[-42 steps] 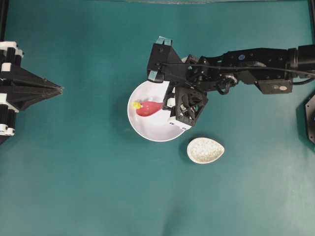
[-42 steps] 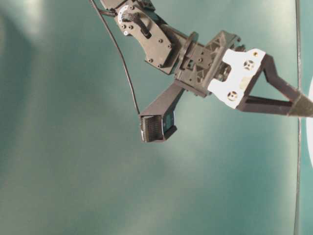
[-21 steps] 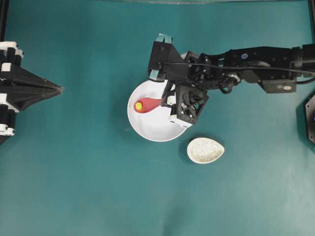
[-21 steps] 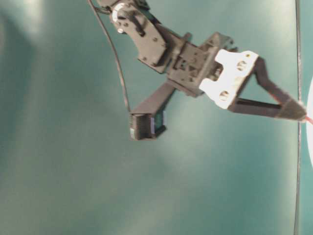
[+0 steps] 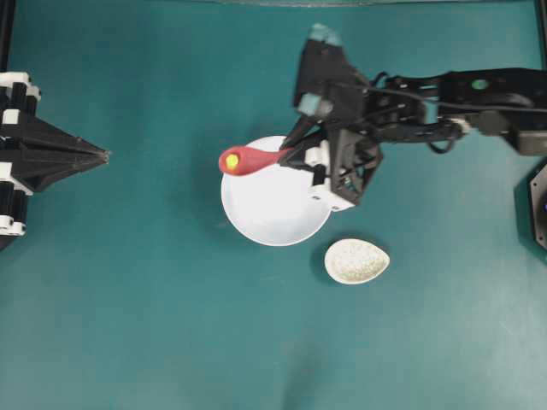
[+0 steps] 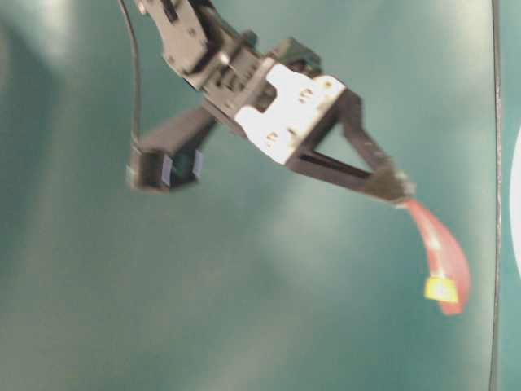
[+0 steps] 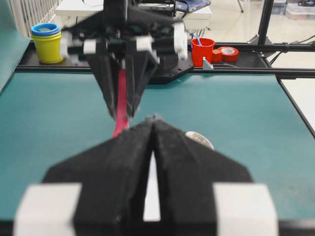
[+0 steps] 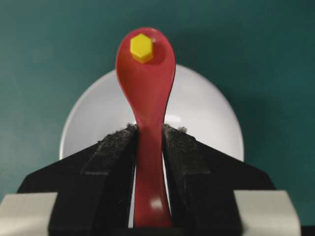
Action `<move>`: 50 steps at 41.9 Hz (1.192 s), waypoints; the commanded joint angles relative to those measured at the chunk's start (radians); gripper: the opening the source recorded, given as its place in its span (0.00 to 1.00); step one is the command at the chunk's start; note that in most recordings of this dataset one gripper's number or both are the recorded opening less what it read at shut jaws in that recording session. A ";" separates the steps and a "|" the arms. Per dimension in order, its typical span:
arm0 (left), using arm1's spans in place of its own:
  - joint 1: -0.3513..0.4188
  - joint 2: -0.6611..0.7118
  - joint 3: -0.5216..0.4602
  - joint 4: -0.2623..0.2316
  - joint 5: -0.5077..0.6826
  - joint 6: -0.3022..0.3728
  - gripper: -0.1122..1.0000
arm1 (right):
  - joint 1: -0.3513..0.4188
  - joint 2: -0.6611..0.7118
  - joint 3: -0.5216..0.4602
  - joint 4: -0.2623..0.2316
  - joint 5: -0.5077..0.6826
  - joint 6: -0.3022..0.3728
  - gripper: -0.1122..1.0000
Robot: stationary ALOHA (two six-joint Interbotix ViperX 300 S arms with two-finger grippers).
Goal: Scoop the yellow hexagonal prism block from the bowl with a spoon using the right arm.
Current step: 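Raise the spoon with the yellow block out of the bowl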
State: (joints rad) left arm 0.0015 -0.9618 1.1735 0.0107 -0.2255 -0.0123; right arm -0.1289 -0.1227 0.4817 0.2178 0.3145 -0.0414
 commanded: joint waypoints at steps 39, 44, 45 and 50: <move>0.002 0.008 -0.015 0.002 -0.005 0.000 0.10 | 0.003 -0.296 0.253 0.031 -0.236 0.060 0.31; 0.002 0.009 -0.015 0.002 -0.005 -0.002 0.10 | 0.003 -0.296 0.256 0.031 -0.241 0.060 0.31; 0.000 0.009 -0.015 0.003 -0.006 -0.002 0.10 | 0.003 -0.296 0.256 0.029 -0.241 0.060 0.31; 0.000 0.009 -0.017 0.002 -0.011 -0.002 0.10 | 0.003 -0.296 0.256 0.029 -0.242 0.060 0.31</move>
State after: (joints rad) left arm 0.0015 -0.9603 1.1735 0.0107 -0.2270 -0.0123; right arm -0.1273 -0.4111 0.7501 0.2485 0.0813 0.0184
